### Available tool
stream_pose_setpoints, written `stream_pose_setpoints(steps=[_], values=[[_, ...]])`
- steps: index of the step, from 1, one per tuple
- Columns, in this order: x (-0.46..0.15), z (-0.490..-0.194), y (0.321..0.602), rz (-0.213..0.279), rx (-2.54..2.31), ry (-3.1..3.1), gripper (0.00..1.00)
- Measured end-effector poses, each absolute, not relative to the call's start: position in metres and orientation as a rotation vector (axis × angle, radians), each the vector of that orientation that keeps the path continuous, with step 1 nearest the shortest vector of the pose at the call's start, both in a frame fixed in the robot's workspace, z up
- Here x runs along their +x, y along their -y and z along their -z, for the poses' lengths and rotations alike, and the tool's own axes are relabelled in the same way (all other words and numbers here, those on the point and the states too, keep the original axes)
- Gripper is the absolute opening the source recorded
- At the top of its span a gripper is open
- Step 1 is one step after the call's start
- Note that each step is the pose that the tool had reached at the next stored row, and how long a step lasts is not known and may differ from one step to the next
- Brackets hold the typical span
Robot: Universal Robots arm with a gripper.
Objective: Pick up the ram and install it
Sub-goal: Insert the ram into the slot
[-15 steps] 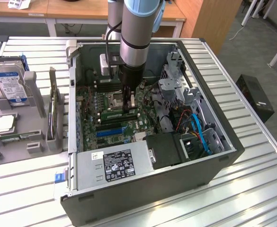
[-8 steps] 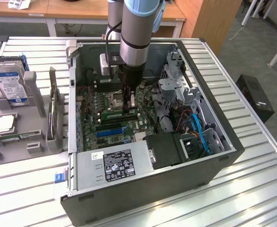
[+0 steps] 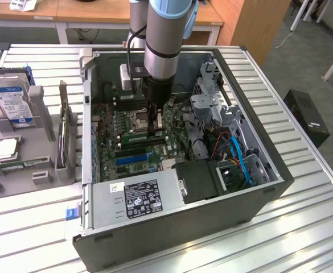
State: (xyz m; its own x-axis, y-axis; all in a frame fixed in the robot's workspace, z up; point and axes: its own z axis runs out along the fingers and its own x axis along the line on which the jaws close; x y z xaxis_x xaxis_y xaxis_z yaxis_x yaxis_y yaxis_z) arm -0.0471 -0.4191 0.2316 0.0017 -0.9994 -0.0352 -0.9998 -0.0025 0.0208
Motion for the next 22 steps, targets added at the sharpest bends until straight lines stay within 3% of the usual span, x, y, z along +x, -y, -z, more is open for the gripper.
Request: stream_pose_setpoints(steps=[22], values=[[-0.0471,-0.2293,0.4191,-0.061,-2.208,-2.220,0.12]])
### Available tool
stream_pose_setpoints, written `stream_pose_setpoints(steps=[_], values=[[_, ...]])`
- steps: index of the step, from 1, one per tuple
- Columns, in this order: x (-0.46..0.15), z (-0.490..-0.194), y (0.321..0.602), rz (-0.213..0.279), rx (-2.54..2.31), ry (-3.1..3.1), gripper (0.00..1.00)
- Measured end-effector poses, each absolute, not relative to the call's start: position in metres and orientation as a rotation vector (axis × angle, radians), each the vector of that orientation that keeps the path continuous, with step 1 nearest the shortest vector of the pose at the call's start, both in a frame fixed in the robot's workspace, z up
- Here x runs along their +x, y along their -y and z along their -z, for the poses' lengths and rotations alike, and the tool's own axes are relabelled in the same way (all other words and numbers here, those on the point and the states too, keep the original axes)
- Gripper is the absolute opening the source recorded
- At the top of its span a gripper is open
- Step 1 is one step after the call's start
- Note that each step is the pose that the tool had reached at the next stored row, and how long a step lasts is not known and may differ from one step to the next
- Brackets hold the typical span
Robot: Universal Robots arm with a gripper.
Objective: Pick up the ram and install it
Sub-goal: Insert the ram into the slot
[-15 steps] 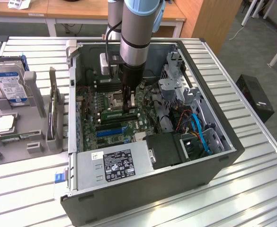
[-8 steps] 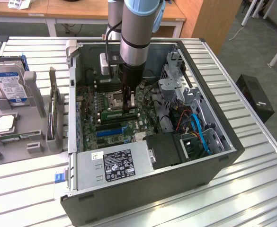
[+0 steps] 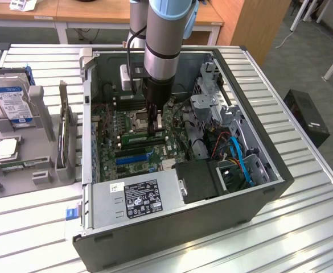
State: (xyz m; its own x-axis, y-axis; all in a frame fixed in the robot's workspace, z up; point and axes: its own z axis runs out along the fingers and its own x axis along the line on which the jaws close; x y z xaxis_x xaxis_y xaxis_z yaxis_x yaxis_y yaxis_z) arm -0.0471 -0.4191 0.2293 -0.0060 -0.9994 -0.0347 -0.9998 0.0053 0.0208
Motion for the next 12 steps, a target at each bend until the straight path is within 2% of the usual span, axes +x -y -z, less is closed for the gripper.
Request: stream_pose_setpoints(steps=[12], values=[[-0.0471,-0.2307,0.4191,-0.062,-2.207,-2.220,0.12]])
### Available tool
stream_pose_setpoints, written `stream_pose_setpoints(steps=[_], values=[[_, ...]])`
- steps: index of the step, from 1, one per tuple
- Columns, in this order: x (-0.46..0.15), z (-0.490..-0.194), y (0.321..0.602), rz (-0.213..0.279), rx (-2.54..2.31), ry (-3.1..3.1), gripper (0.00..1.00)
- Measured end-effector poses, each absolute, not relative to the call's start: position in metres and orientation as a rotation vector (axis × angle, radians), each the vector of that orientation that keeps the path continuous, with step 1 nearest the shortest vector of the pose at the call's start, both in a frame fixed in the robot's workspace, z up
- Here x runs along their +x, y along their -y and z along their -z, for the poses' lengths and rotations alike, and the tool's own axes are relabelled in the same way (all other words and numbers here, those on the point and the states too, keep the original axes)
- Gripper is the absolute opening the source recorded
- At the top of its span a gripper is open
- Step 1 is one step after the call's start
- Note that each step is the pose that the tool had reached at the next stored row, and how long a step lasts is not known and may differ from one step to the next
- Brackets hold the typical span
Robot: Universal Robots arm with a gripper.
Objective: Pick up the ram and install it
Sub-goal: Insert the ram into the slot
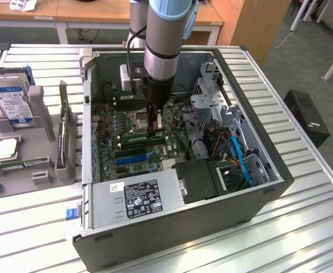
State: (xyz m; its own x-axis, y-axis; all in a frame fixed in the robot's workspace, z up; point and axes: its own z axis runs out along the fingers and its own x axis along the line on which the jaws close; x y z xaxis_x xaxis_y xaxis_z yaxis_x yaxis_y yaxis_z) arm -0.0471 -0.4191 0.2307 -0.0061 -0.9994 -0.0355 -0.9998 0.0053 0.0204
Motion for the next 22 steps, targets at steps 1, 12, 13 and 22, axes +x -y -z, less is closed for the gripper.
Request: stream_pose_setpoints(steps=[1,12,13,22], values=[[-0.0471,-0.2312,0.4191,-0.062,-2.207,-2.220,0.12],[-0.0471,-0.2320,0.4206,-0.063,-2.207,-2.220,0.12],[-0.0471,-0.2320,0.4207,-0.063,-2.207,-2.219,0.12],[-0.0471,-0.2306,0.4207,-0.062,-2.207,-2.219,0.12]])
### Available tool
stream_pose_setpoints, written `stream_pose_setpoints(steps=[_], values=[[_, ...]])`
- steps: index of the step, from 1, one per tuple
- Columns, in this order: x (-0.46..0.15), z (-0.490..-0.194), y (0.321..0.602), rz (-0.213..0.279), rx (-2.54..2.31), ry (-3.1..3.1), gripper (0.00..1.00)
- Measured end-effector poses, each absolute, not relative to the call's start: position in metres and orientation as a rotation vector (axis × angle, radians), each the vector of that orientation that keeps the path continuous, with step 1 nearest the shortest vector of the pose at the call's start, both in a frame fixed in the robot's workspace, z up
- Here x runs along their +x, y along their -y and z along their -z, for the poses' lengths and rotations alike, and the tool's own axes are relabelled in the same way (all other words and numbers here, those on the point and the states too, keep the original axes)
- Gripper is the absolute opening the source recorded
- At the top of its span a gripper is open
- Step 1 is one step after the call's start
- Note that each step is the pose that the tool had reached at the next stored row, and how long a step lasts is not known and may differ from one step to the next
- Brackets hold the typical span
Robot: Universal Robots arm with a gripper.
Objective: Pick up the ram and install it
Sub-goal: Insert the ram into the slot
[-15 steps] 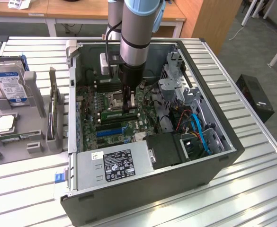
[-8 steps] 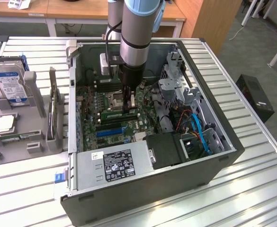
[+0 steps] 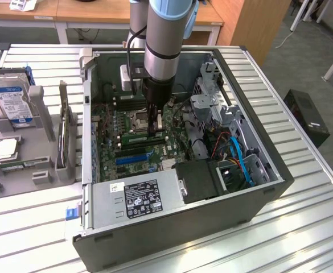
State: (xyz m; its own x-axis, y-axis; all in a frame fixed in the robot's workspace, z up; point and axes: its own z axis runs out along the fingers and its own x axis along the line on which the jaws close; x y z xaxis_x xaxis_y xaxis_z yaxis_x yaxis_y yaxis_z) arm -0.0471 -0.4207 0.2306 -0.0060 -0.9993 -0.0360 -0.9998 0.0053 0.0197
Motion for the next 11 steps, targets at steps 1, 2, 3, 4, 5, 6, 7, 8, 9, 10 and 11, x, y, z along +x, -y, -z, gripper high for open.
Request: stream_pose_setpoints(steps=[1,2,3,4,5,6,7,8,9,10,11], values=[[-0.0471,-0.2305,0.4207,-0.061,-2.207,-2.219,0.12],[-0.0471,-0.2305,0.4207,-0.061,-2.207,-2.219,0.12],[-0.0471,-0.2304,0.4207,-0.061,-2.207,-2.219,0.12],[-0.0471,-0.2303,0.4207,-0.061,-2.206,-2.219,0.12],[-0.0471,-0.2301,0.4207,-0.061,-2.206,-2.219,0.12],[-0.0471,-0.2298,0.4207,-0.061,-2.206,-2.219,0.12],[-0.0471,-0.2295,0.4207,-0.061,-2.206,-2.219,0.12],[-0.0471,-0.2293,0.4207,-0.061,-2.206,-2.219,0.12],[-0.0471,-0.2291,0.4207,-0.061,-2.206,-2.219,0.12],[-0.0471,-0.2290,0.4207,-0.060,-2.206,-2.219,0.12],[-0.0471,-0.2289,0.4207,-0.060,-2.206,-2.218,0.12]])
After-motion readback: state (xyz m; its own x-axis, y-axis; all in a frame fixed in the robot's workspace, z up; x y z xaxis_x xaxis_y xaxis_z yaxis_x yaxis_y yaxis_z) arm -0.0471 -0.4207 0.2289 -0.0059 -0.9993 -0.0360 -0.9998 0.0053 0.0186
